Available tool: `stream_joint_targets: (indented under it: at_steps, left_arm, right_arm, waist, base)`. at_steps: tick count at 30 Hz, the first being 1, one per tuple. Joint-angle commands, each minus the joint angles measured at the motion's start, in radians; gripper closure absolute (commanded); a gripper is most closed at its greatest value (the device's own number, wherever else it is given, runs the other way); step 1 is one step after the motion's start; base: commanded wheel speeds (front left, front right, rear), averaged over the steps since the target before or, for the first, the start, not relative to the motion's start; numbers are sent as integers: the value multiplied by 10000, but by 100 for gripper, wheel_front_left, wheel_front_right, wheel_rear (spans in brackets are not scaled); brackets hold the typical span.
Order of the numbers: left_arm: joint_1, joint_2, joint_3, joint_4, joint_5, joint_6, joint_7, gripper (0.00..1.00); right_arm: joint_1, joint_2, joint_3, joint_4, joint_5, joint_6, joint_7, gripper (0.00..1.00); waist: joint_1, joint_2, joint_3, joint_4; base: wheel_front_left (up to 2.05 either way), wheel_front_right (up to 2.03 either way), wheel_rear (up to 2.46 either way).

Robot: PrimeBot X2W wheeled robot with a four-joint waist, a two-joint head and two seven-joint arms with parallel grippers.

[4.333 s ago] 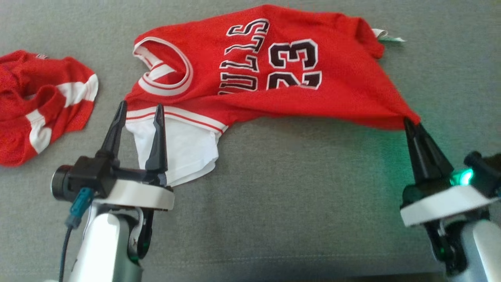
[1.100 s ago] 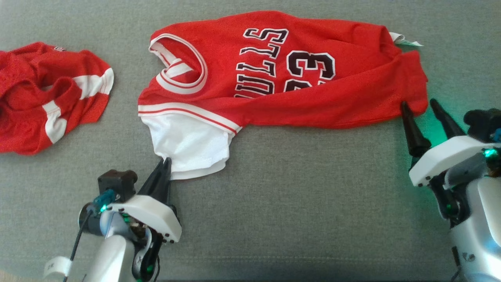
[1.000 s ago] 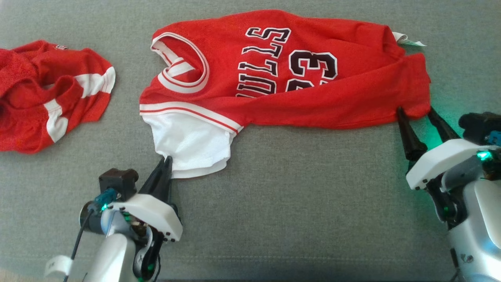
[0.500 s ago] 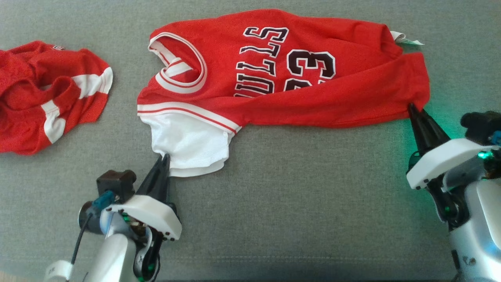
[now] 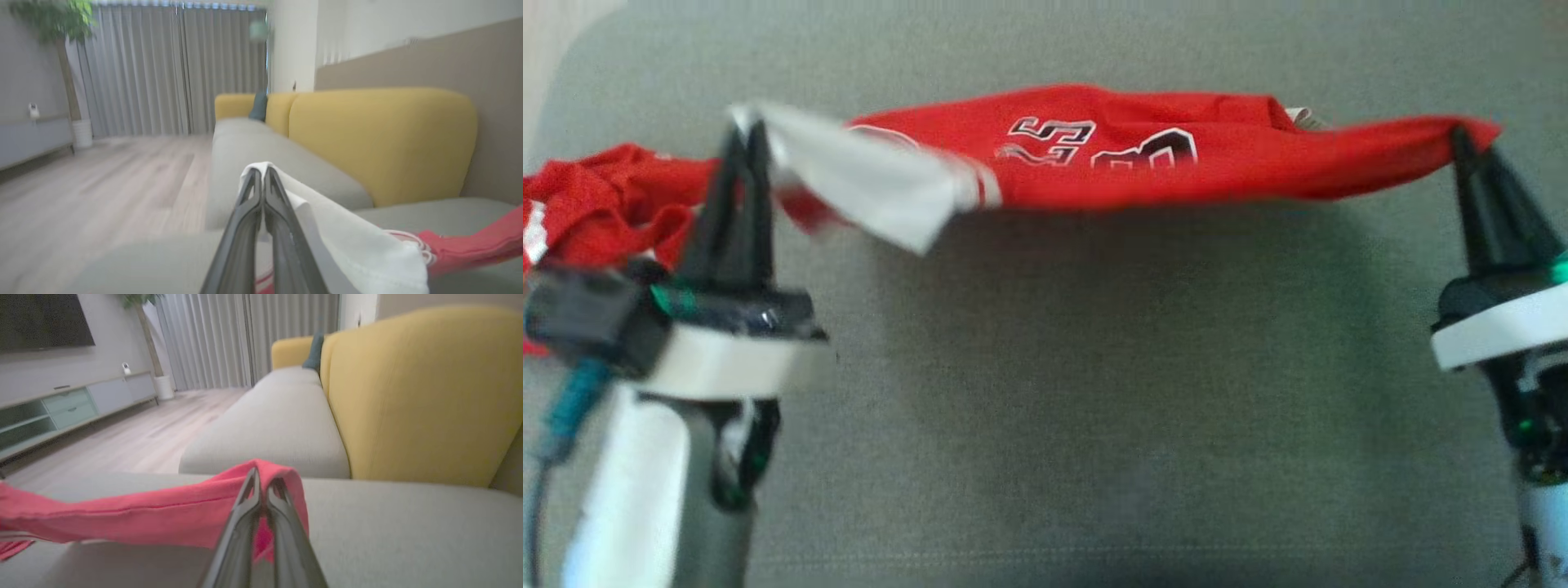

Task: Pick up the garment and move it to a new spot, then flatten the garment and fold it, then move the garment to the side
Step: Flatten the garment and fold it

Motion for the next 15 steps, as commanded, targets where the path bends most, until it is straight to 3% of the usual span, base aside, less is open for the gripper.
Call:
stream_joint_targets:
  at_steps: [1, 8, 15]
  left_arm:
    - [-644, 306, 443, -512, 56, -4, 96, 100]
    - [-2934, 783, 529, -1234, 244, -192, 952, 100]
    - [-4822, 837, 245, -365, 42, -560, 1591, 100]
  right_arm:
    - [-498, -182, 38, -545, -60, -7, 77, 100]
    - [-1424, -301, -498, -1830, -90, -7, 837, 100]
    - [-2012, -305, -682, -2130, 140, -7, 1322, 100]
  waist:
    - [0, 0, -394, -79]
    - [0, 0, -1329, -249]
    - [0, 0, -2019, -410]
  base:
    - [0, 0, 0]
    - [0, 0, 0]
    - [0, 0, 0]
